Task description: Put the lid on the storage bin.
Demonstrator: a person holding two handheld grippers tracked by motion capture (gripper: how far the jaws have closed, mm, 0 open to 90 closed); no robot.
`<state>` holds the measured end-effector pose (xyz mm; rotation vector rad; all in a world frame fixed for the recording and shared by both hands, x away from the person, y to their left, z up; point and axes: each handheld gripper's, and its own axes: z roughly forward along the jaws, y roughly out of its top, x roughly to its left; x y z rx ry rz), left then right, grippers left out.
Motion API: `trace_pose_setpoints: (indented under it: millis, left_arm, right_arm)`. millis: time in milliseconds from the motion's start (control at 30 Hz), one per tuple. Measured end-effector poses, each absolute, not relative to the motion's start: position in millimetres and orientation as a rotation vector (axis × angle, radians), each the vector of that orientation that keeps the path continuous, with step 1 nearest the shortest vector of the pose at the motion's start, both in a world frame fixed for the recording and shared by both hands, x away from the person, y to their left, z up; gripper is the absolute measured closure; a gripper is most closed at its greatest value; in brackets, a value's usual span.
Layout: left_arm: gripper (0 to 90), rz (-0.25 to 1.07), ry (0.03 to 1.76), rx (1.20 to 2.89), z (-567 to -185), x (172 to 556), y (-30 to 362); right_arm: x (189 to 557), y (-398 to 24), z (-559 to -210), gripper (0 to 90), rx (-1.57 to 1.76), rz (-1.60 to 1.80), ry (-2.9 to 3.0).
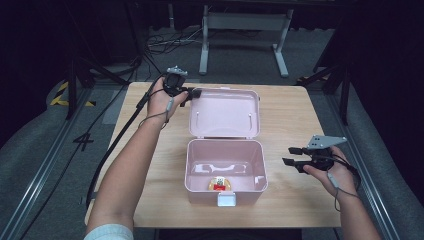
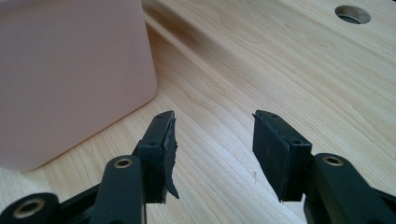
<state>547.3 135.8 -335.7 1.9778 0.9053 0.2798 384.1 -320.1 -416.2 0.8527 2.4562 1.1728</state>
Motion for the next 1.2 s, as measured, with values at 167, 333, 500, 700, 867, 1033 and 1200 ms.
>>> trace_pose_setpoints:
  millis: [167,333,500,700,867,1033,1200]
  left_arm:
    - [75.5,0.312,0.881,1.981,-325.4,542.0,134.8]
    - [75.9,0.338,0.859,1.985,-317.3,536.2,135.0]
    - [76.1,0.356,0.852,1.975,-310.1,530.0,135.1]
    - [76.6,0.399,0.823,1.973,-300.3,519.8,135.1]
    - [76.6,0.403,0.809,1.96,-293.4,512.3,136.3]
    - [76.4,0.415,0.802,1.946,-288.2,504.7,136.6]
    - [76.0,0.42,0.796,1.932,-284.1,497.7,137.2]
  right_arm:
    - [383.9,-319.5,-416.0,50.4,0.854,1.172,2.459]
    - [384.7,-318.4,-416.7,50.4,0.848,1.163,2.466]
    - [384.9,-317.7,-416.3,50.5,0.841,1.159,2.469]
    - [385.5,-317.6,-415.9,50.5,0.842,1.16,2.469]
    - [385.6,-316.9,-415.7,50.5,0.837,1.158,2.472]
    - [384.5,-316.0,-414.9,50.6,0.83,1.155,2.469]
    - [382.1,-313.1,-413.0,50.8,0.816,1.134,2.478]
